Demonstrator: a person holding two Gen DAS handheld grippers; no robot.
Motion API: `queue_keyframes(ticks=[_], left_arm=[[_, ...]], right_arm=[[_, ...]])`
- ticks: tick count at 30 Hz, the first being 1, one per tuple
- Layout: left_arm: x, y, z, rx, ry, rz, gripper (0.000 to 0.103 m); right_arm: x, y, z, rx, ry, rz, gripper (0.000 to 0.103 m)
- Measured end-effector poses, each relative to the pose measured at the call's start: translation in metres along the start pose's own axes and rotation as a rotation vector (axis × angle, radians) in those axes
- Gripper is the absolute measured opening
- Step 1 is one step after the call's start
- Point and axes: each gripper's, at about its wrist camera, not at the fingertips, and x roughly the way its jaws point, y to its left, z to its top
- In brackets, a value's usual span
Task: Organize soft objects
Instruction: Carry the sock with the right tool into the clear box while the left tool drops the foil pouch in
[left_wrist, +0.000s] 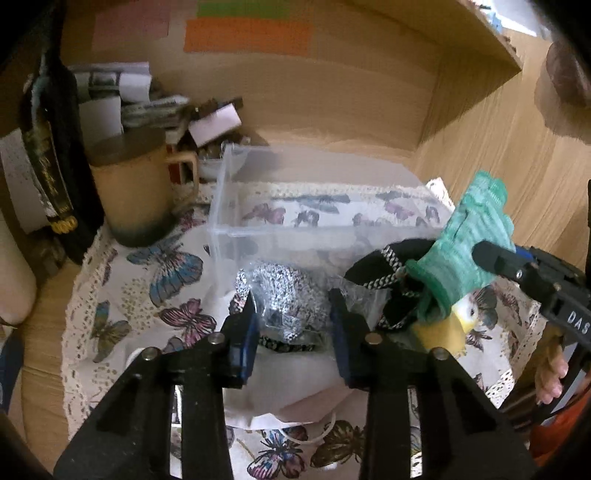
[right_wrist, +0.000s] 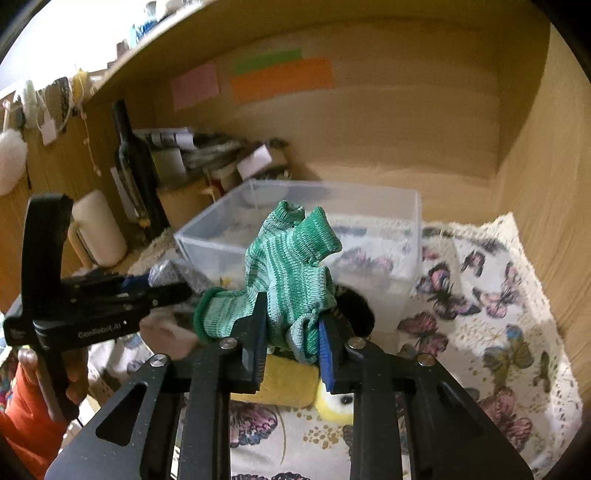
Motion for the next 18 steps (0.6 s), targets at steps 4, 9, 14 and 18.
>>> queue_keyframes(ticks=[4, 9, 14, 18], left_arm=[[-0.018, -0.002, 0.007, 0.003, -0.048, 0.0, 0.035], [-0.035, 0.001, 0.021, -0.004, -0.106, -0.002, 0.035], [-0.041, -0.002, 0.042, 0.008, -0.165, 0.025, 0.035], [-0.042, -0.008, 0.062, 0.021, -0.207, 0.031, 0.035]], right_arm=[[-0.01, 0.0, 0.009, -0.006, -0.044, -0.009, 0.021], [-0.009, -0.004, 0.012, 0.007, -0.048, -0.019, 0.021], [-0.017, -0.009, 0.025, 0.018, -0.099, -0.038, 0.021], [-0.019, -0.013, 0.042, 0.002, -0.138, -0.062, 0.021]])
